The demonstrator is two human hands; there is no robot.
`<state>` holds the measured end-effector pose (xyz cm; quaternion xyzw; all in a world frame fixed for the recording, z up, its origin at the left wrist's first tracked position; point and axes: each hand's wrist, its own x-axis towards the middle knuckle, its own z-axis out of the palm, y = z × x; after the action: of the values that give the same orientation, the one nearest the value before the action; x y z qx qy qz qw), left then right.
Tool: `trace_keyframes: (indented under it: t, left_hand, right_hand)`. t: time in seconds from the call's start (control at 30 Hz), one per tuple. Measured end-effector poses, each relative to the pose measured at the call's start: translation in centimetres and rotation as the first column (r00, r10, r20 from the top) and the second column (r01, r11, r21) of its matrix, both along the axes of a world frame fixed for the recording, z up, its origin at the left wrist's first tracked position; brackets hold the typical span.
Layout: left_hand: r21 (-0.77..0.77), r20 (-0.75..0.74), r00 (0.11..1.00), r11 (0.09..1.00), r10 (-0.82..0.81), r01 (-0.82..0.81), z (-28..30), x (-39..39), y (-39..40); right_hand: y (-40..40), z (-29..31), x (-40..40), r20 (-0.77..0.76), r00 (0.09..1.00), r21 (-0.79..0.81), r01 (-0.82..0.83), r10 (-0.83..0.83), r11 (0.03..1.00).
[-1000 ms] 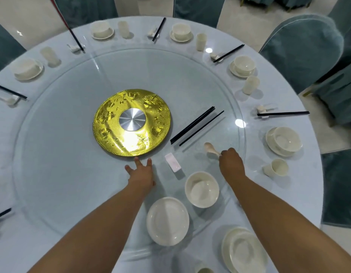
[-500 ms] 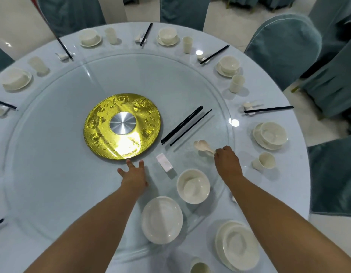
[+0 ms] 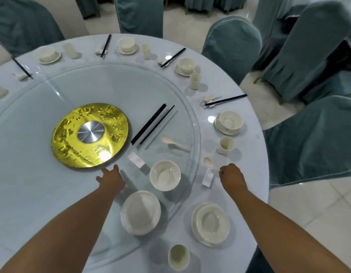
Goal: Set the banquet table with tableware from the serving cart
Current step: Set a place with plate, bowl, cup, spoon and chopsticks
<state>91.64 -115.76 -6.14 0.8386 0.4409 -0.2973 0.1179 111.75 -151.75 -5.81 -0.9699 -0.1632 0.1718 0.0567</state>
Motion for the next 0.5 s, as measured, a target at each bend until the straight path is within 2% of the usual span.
trace_keyframes:
  t: [0.23, 0.5]
  left_hand:
    - [0.045, -0.050, 0.999, 0.999, -0.016, 0.019, 0.5, 0.8, -1.7]
    - [0.048, -0.082, 0.997, 0.999, -0.013, 0.017, 1.6, 1.4, -2.5]
  right_hand:
    - [-1.2, -1.7, -1.1, -0.089, 0.996, -0.046, 0.018, -0.022, 0.999]
    - [-1.1, -2.8, -1.0, -0.107, 0.994, -0.072, 0.022, -0.030, 0.997]
